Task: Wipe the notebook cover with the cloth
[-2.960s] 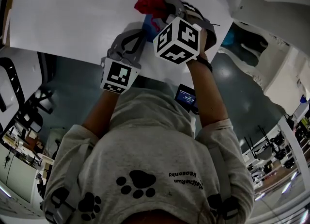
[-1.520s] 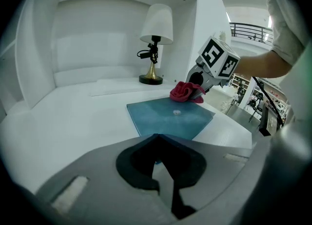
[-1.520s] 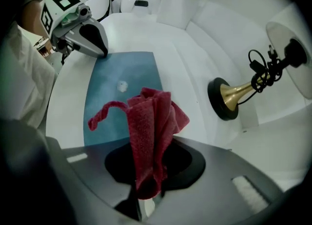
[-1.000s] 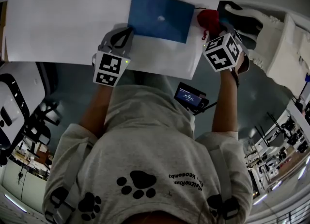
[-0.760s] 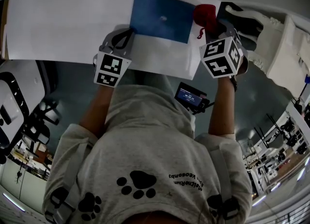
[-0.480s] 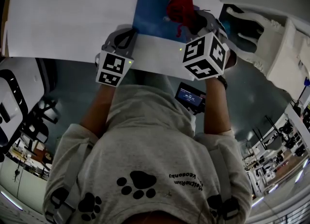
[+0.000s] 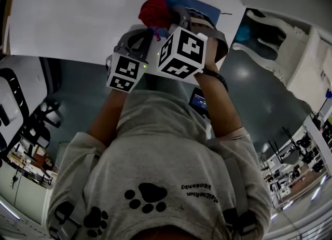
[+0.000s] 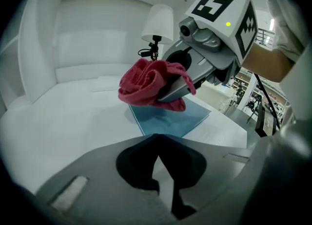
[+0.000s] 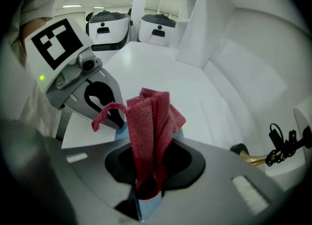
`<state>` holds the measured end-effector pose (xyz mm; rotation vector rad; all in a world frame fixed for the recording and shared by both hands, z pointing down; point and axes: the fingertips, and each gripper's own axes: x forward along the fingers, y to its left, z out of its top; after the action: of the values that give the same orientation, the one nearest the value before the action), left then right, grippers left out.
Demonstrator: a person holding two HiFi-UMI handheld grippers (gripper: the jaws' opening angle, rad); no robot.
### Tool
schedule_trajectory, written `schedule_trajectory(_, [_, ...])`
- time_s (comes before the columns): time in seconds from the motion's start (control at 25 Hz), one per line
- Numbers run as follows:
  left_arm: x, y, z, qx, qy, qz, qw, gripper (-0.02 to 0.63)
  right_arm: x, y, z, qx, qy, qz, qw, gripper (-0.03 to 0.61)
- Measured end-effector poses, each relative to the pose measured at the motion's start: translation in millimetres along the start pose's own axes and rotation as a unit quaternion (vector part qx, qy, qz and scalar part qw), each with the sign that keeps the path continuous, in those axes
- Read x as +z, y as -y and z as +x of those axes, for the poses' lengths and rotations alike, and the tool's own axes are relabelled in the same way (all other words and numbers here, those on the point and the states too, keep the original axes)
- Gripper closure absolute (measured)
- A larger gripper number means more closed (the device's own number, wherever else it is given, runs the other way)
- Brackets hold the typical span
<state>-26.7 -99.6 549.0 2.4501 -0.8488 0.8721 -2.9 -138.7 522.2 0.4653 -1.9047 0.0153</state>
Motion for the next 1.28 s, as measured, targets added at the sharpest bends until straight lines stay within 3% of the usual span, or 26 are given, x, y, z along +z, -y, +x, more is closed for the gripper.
schedule_trajectory(0.32, [2,0,1,0.003,0.0,-0.001,1.0,0.617,-2,-11,30,0.028,-0.035,-0.021,0.999,0.502])
schedule_trajectory(0.56, [1,-1,0,0.005,0.0,-0.001,1.0,0.617,-8,-11,36,0.024,-0.057,-0.042,0.997,0.502])
schedule_trajectory(1.28, [1,-3,-4,0.005,0.001,-0.002,1.0,0.617,-99,-1,-3,0.009,-0.109,0.027,0.994,0.502])
